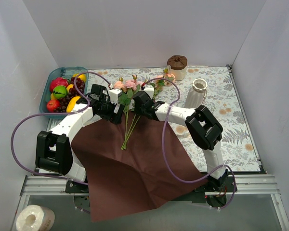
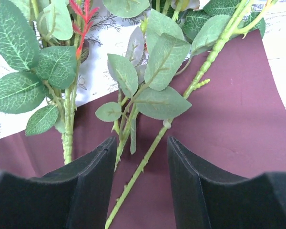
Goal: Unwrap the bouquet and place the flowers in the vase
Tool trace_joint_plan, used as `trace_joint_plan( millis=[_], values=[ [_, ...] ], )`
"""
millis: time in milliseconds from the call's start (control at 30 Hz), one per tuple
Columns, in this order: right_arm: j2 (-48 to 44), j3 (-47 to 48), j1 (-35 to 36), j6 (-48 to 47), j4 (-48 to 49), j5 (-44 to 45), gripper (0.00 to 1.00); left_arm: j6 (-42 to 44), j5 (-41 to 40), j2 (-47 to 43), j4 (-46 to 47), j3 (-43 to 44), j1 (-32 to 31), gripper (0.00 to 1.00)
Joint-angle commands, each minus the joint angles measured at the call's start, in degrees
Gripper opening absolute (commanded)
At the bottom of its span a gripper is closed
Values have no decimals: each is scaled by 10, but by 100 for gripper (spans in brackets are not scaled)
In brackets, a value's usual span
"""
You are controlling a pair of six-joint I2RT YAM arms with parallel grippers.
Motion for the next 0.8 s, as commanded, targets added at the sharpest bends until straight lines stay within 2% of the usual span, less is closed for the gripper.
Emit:
trace_joint_plan(
  millis=[0,233,767],
  values=[
    [31,43,-2,11,-47,26,54,10,-7,-34,7,-6,-1,88],
    [22,26,-2,13,-69,69,53,12,-5,-36,11,-8,-1,88],
    [73,60,-3,16,-80,65,51,6,-6,-43,17,-22,-1,88]
  ],
)
